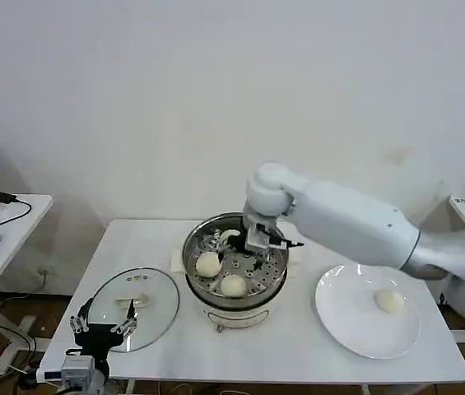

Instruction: Take steamed baozi put them in steamer then cover it.

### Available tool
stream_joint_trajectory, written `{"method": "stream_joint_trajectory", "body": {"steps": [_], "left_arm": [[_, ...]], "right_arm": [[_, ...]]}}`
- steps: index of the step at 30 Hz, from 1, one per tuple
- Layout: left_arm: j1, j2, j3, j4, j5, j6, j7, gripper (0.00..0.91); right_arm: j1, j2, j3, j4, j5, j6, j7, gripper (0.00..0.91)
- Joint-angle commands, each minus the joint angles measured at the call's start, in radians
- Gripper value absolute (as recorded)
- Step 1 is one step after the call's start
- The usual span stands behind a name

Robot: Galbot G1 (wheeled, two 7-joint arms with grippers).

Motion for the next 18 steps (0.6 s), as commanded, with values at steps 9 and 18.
{"method": "stream_joint_trajectory", "body": {"steps": [9, 18], "left_arm": [[-0.009, 0.024, 0.023, 0.002, -0.004, 0.001, 0.006, 0.907], [-0.021, 0.050, 0.045, 0.000, -0.011, 0.005, 0.011, 0.907]], "right_arm": [[0.185, -0.269, 0.078, -0.010, 0.339, -0.336, 0.139, 0.907], [0.196, -0.501, 0.038, -0.005, 0.381, -0.623, 0.043, 0.907]]}}
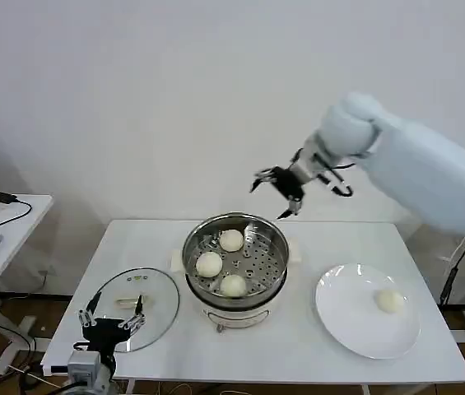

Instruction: Take steamed baozi put them in steamer then cover it.

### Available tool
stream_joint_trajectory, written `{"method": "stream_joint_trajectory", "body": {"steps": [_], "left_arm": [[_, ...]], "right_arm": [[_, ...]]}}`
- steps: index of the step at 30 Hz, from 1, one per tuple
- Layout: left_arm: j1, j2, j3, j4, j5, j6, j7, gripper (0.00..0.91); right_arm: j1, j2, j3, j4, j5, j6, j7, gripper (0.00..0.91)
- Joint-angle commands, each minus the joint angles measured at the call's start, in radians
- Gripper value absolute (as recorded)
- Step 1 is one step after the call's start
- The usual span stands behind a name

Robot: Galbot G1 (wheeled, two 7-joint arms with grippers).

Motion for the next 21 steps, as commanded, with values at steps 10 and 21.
{"method": "stream_joint_trajectory", "body": {"steps": [10, 21], "left_arm": [[0.004, 0.018, 0.009, -0.045, -0.020, 0.005, 0.001, 0.907], [0.028, 0.021, 0.024, -0.073, -0.023, 0.010, 0.001, 0.907]], "right_arm": [[-0.134, -0.364, 0.020, 0.025, 0.036, -0.317, -0.028, 0.907], [-0.517, -0.416, 0.219, 0.032, -0.118, -0.303, -0.022, 0.907]]}}
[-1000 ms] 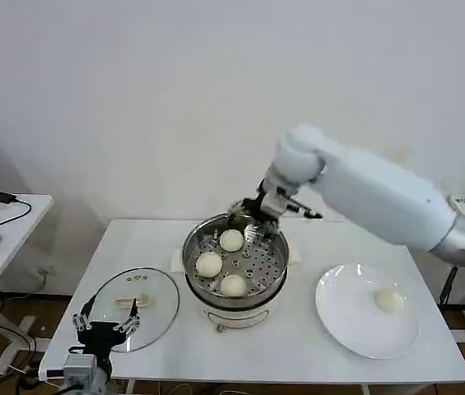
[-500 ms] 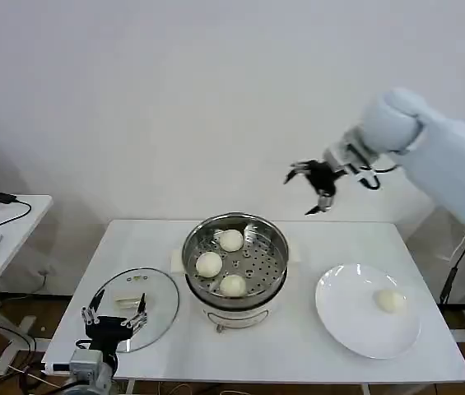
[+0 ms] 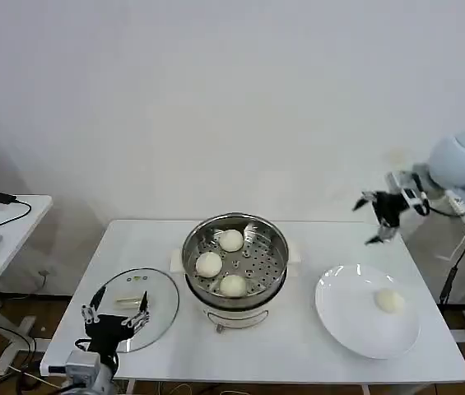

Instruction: Take steamed baozi put them in steamer then cover it.

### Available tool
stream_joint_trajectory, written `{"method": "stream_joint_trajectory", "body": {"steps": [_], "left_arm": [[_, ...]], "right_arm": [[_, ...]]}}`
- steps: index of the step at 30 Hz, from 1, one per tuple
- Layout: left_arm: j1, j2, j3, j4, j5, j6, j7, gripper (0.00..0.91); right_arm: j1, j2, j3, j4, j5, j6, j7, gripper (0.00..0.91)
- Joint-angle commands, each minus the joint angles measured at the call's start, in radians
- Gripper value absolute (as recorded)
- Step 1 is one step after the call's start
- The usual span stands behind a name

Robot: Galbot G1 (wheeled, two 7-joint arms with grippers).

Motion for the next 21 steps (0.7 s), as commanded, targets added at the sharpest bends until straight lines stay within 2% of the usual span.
{"method": "stream_joint_trajectory", "body": {"steps": [1, 4, 12, 21], "left_arm": [[0.007, 0.002, 0.005, -0.017, -0.001, 0.000, -0.001, 0.907], [0.008, 0.001, 0.005, -0.013, -0.001, -0.001, -0.002, 0.907], [0.006, 0.001, -0.008, -0.001, -0.002, -0.001, -0.003, 0.907], [0.003, 0.001, -0.012, 0.005, -0.003, 0.000, -0.002, 0.907]], "right_arm": [[-0.251, -0.079, 0.104, 0.003, -0.094, -0.034, -0.003, 0.907], [-0.271, -0.059, 0.101, -0.019, -0.159, -0.002, -0.001, 0.907], [-0.360, 0.009, 0.154, -0.070, -0.253, 0.003, 0.012, 0.907], [-0.427, 0.035, 0.188, -0.105, -0.323, 0.028, 0.002, 0.907]]}}
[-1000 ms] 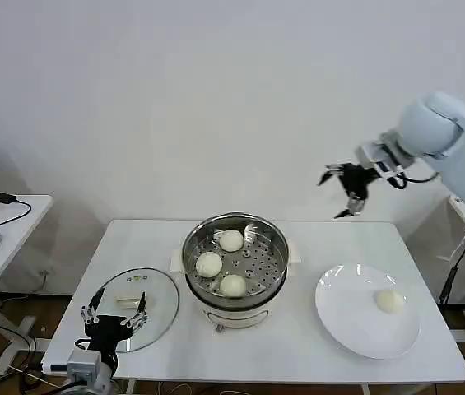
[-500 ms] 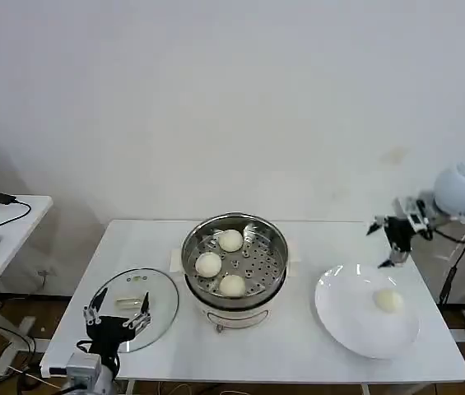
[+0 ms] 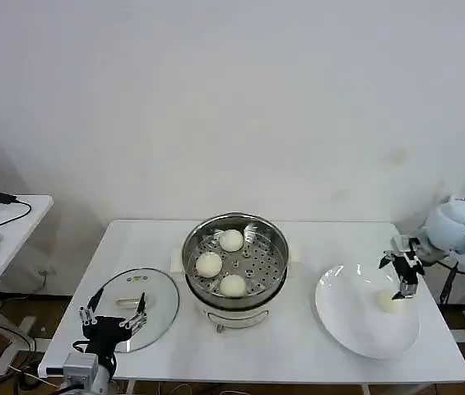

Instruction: Take steamed baozi put them in steamer then cover it.

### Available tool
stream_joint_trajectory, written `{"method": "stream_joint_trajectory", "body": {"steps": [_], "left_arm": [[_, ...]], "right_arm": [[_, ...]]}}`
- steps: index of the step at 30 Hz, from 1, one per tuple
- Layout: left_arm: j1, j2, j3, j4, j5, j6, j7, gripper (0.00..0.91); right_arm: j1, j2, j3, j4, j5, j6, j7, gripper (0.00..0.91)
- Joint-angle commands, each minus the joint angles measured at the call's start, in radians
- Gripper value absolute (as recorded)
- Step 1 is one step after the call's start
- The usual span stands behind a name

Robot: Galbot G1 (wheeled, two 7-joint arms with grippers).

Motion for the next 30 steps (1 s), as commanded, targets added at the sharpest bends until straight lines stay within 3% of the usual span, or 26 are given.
{"method": "stream_joint_trajectory", "body": {"steps": [1, 10, 30], "left_arm": [[0.001, 0.001, 0.000, 0.001, 0.000, 0.000, 0.000, 0.907], [0.007, -0.001, -0.003, 0.009, 0.002, -0.001, -0.001, 0.907], [0.013, -0.005, -0.005, 0.026, 0.007, -0.005, -0.005, 0.907]], "right_arm": [[-0.098, 0.017, 0.045, -0.035, -0.092, 0.012, -0.001, 0.907], [-0.156, 0.066, 0.093, -0.089, -0.213, 0.052, 0.019, 0.907], [-0.134, 0.128, 0.077, -0.161, -0.249, 0.079, 0.039, 0.907]]}}
